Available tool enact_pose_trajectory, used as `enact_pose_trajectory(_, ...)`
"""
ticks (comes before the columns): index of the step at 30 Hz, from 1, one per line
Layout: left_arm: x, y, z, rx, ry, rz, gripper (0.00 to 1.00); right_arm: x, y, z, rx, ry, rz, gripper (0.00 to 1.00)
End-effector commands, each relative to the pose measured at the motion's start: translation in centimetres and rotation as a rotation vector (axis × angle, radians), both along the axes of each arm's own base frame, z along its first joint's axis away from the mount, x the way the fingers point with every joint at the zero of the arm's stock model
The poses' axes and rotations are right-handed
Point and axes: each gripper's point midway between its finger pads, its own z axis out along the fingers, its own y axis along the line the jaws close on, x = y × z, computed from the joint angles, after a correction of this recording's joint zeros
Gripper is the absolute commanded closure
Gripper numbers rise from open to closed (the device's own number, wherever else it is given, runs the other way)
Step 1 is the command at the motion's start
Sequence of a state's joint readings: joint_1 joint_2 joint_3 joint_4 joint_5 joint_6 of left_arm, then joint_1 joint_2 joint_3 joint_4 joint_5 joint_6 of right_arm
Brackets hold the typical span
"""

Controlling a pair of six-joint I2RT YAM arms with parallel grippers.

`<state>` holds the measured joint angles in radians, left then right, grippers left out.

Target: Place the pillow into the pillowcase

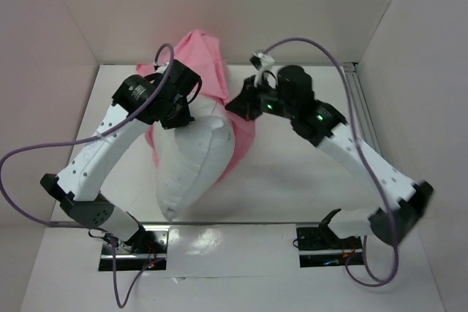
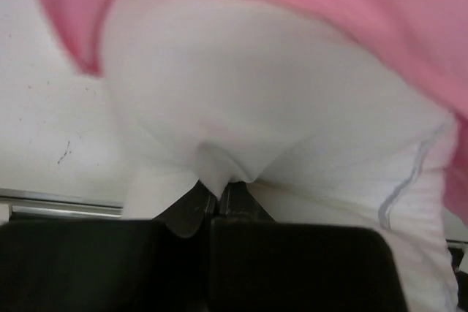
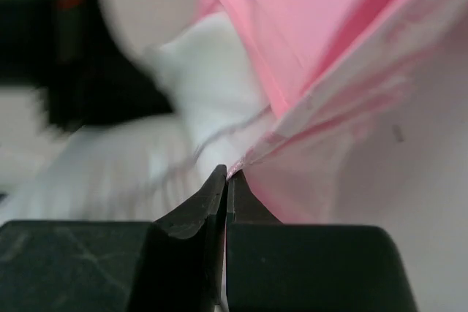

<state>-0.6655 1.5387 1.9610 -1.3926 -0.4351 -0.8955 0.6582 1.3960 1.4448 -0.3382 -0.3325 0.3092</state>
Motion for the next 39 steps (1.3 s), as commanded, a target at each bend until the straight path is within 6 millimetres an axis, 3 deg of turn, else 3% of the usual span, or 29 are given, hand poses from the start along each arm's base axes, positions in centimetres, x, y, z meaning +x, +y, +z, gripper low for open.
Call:
enact_pose_trajectory(1, 0.3, -0.3, 1.5, -0.047, -0.088, 0.075, 1.00, -9.6, -2.5, -2.3, -0.013, 0.149, 0.127, 1.00)
enact_pose_trajectory(2, 0.6, -0.8, 0.8, -0.039, -0.079, 0.083, 1.00, -10.2, -2.9, -4.3, -0.031, 0.192, 0.120, 1.00)
enact_pose_trajectory(3, 0.7, -1.1, 0.2, -0.032, -0.071, 0.094, 1.00, -11.0, -3.6, -8.1, -0.082, 0.274, 0.111, 1.00)
enact_pose_trajectory(6, 1.9, -3.5, -1.1, -0.048, -0.078, 0.099, 1.00, -12.7, -4.1, -11.0, -0.144, 0.339, 0.125, 1.00)
enact_pose_trajectory(9, 1.9, -7.4, -1.9, -0.079, -0.075, 0.041, 1.00, -12.9, -5.7, -12.0, -0.228, 0.350, 0.079, 1.00)
enact_pose_trajectory(12, 0.9, -11.1, -1.5, -0.111, -0.084, -0.026, 1.00, -13.2, -6.9, -11.4, -0.265, 0.333, 0.052, 1.00)
enact_pose_trajectory(14, 0.5, -13.2, -2.3, -0.097, -0.081, -0.065, 1.00, -13.1, -7.1, -10.2, -0.247, 0.305, 0.043, 1.00)
enact_pose_trajectory(17, -0.4, -15.9, -3.5, -0.104, -0.048, -0.135, 1.00, -13.1, -7.3, -9.2, -0.232, 0.294, 0.028, 1.00)
enact_pose_trajectory(20, -0.4, -16.6, -4.0, -0.079, -0.031, -0.194, 1.00, -12.7, -9.2, -9.3, -0.291, 0.301, -0.070, 0.98)
enact_pose_trajectory(21, -0.6, -16.2, -3.8, -0.064, -0.026, -0.205, 0.96, -12.6, -10.7, -10.0, -0.347, 0.324, -0.135, 0.86)
enact_pose_trajectory(22, -0.1, -15.8, -2.7, -0.047, -0.064, -0.205, 0.90, -12.6, -11.4, -9.7, -0.361, 0.316, -0.161, 0.58)
enact_pose_trajectory(24, 0.0, -15.1, -1.3, -0.010, -0.106, -0.269, 0.63, -12.6, -12.5, -8.1, -0.367, 0.293, -0.200, 0.26)
enact_pose_trajectory(25, 0.4, -14.1, 0.6, -0.018, -0.151, -0.269, 0.36, -12.8, -13.6, -8.1, -0.403, 0.298, -0.233, 0.18)
enact_pose_trajectory(26, 0.8, -13.3, 1.5, -0.002, -0.181, -0.286, 0.23, -12.5, -14.0, -6.6, -0.388, 0.277, -0.259, 0.11)
enact_pose_trajectory(28, 2.4, -11.1, 3.3, -0.012, -0.232, -0.254, 0.09, -12.1, -14.6, -6.0, -0.415, 0.274, -0.292, 0.08)
enact_pose_trajectory(29, 2.4, -9.8, 3.6, -0.027, -0.238, -0.246, 0.07, -12.2, -14.7, -5.7, -0.424, 0.281, -0.292, 0.08)
enact_pose_trajectory(30, 4.2, -8.1, 4.1, -0.043, -0.265, -0.203, 0.06, -11.8, -14.3, -4.7, -0.408, 0.268, -0.292, 0.07)
enact_pose_trajectory(31, 4.9, -7.1, 3.9, -0.054, -0.269, -0.188, 0.06, -11.4, -14.0, -4.3, -0.396, 0.259, -0.293, 0.06)
enact_pose_trajectory(32, 5.1, -6.6, 1.9, -0.061, -0.220, -0.197, 0.08, -11.2, -13.0, -3.6, -0.352, 0.244, -0.267, 0.06)
enact_pose_trajectory(33, 6.1, -6.0, 2.6, -0.103, -0.266, -0.187, 0.11, -10.8, -12.2, -3.3, -0.333, 0.240, -0.249, 0.11)
enact_pose_trajectory(34, 8.0, -4.0, 1.4, -0.087, -0.258, -0.152, 0.11, -10.7, -10.8, -3.3, -0.311, 0.253, -0.203, 0.32)
enact_pose_trajectory(35, 8.1, -3.6, -1.1, -0.103, -0.204, -0.157, 0.13, -9.9, -9.3, -3.4, -0.273, 0.240, -0.172, 0.45)
enact_pose_trajectory(36, 10.4, -2.1, -2.1, -0.116, -0.210, -0.116, 0.14, -9.9, -7.8, -3.6, -0.246, 0.250, -0.128, 0.60)
enact_pose_trajectory(37, 11.0, -1.8, -3.4, -0.122, -0.186, -0.117, 0.14, -10.0, -5.9, -4.5, -0.234, 0.275, -0.074, 0.73)
enact_pose_trajectory(38, 11.4, -1.5, -5.7, -0.125, -0.137, -0.115, 0.14, -10.0, -3.5, -4.0, -0.169, 0.256, -0.001, 0.89)
enact_pose_trajectory(39, 11.7, -1.9, -6.8, -0.154, -0.109, -0.131, 0.16, -10.2, -2.4, -5.0, -0.166, 0.269, 0.028, 0.94)
